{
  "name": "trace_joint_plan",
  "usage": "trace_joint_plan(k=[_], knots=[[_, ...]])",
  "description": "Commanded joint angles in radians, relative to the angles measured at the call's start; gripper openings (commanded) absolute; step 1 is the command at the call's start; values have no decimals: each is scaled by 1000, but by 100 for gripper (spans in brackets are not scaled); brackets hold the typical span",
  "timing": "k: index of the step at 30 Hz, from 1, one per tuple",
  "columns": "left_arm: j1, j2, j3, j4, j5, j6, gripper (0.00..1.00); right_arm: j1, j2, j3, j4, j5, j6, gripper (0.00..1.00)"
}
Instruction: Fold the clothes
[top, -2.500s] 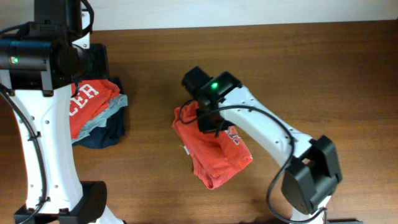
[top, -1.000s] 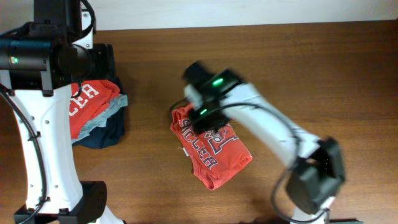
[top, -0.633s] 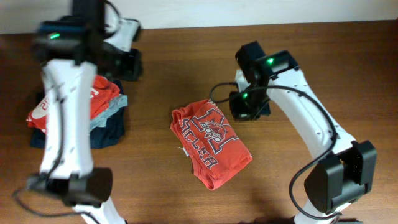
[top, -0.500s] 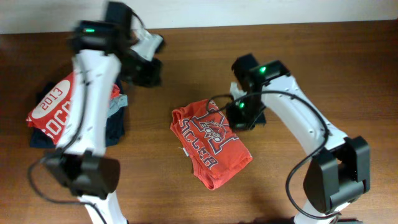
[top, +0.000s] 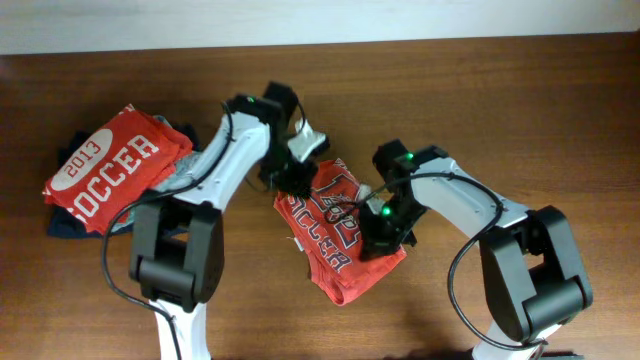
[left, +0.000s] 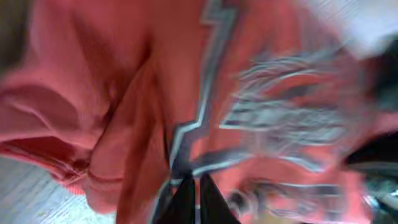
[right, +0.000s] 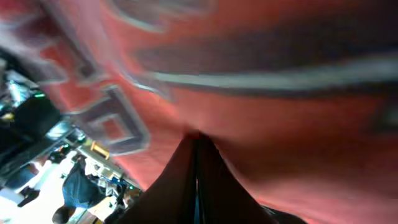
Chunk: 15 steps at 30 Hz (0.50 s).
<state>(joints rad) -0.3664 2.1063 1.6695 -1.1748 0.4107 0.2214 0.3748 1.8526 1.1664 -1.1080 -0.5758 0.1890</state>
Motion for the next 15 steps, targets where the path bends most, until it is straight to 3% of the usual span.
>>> trace_joint_plan(k=[1, 8, 15], knots=[[3, 34, -118, 54, -105, 0, 5, 3, 2, -44, -2, 192, 72, 4], [32, 31, -173, 100, -210, -97, 1, 3, 0, -69, -27, 280, 103, 4], [84, 31, -46, 42, -171, -104, 3, 3, -97, 1, -66, -53, -192, 4]])
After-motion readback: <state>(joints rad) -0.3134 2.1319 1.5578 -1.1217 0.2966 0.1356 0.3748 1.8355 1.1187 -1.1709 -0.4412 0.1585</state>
